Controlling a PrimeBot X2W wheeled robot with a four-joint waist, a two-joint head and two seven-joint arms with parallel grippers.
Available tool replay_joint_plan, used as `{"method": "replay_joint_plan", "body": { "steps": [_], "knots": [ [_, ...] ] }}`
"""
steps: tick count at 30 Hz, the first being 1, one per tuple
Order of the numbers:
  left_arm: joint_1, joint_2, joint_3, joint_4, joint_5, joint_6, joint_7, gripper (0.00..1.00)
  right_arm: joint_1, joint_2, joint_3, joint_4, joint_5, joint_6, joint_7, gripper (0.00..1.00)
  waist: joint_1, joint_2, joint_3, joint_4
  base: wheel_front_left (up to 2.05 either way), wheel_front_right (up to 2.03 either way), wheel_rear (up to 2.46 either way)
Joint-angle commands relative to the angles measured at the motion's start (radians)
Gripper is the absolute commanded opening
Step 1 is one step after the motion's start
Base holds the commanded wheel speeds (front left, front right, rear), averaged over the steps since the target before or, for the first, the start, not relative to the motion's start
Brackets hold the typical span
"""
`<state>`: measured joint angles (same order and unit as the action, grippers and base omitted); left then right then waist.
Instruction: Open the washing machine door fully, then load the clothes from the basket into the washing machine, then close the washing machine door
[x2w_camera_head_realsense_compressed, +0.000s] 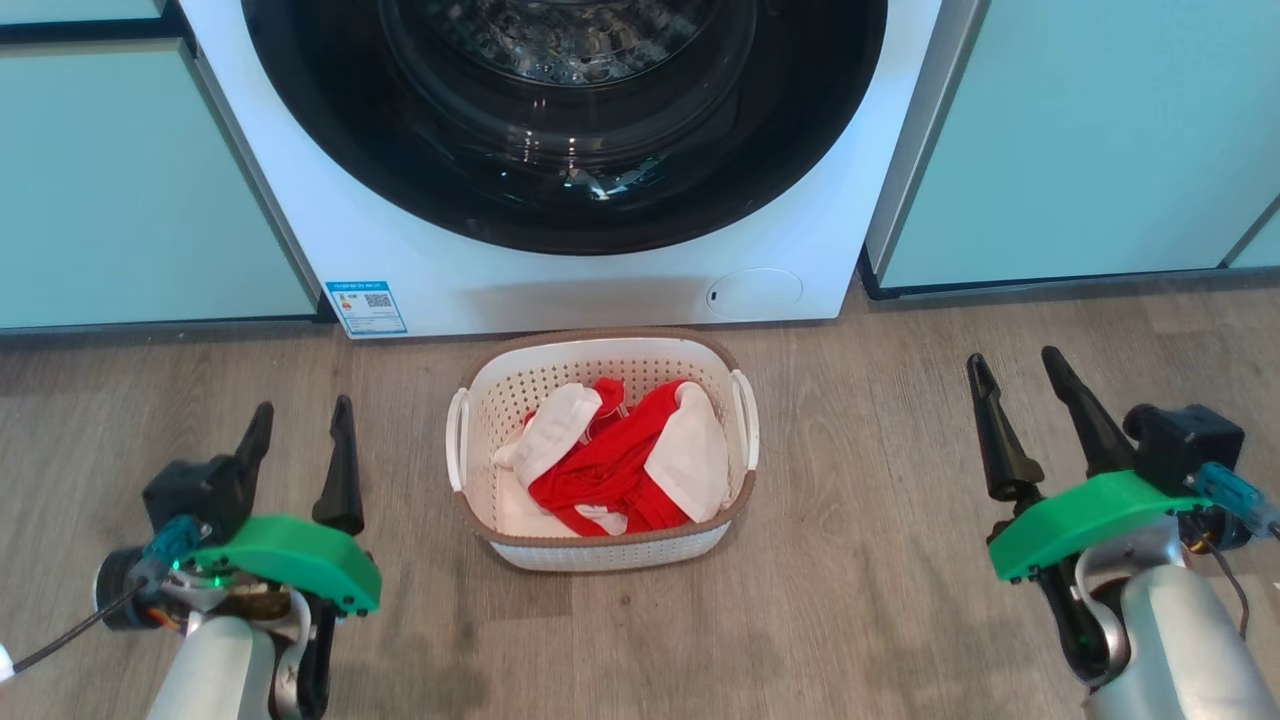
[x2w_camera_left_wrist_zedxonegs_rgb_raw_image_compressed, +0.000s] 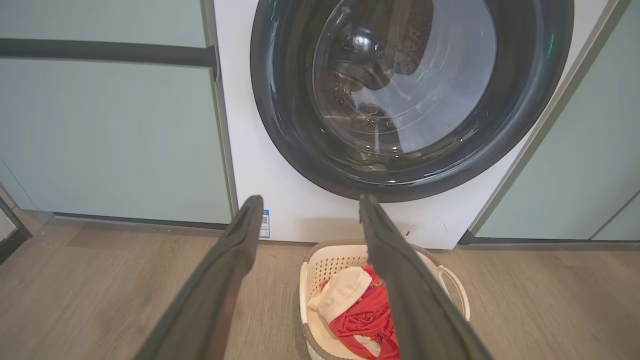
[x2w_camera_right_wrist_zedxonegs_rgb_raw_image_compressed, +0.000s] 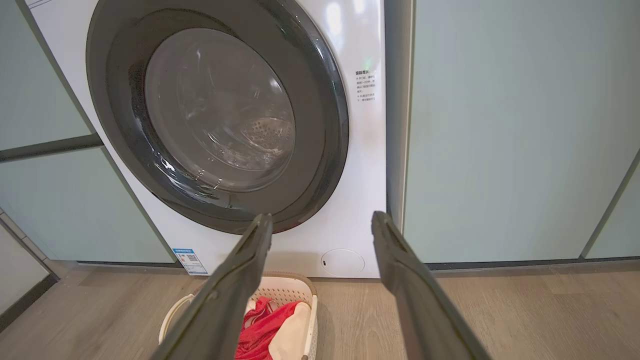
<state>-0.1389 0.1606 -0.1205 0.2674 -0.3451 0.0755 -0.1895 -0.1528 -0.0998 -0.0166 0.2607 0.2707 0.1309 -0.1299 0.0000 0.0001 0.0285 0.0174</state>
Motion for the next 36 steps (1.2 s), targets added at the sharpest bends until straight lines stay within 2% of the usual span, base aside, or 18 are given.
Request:
{"method": "replay_joint_plan", "body": {
  "steps": [1, 13, 36],
  "knots": [
    [-0.062, 0.021, 0.037, -0.033, 0.027, 0.011, -0.018, 1.0, -0.04, -0.003, 0.014, -0.039, -0.026, 0.0, -0.016, 1.0, 0.0, -0.0001, 0.0, 0.0, 0.0, 0.0, 0.0],
    [-0.075, 0.023, 0.032, -0.06, 0.108, 0.021, -0.047, 1.0, -0.05, 0.0, 0.014, -0.054, -0.127, 0.0, -0.036, 1.0, 0.0, -0.0001, 0.002, 0.0, 0.0, 0.0, 0.0],
    [-0.068, 0.022, 0.033, -0.054, 0.051, 0.016, -0.024, 1.0, -0.05, 0.004, 0.004, -0.049, -0.078, 0.0, -0.038, 1.0, 0.0, -0.0001, 0.009, 0.001, 0.0, 0.0, 0.0]
  ]
}}
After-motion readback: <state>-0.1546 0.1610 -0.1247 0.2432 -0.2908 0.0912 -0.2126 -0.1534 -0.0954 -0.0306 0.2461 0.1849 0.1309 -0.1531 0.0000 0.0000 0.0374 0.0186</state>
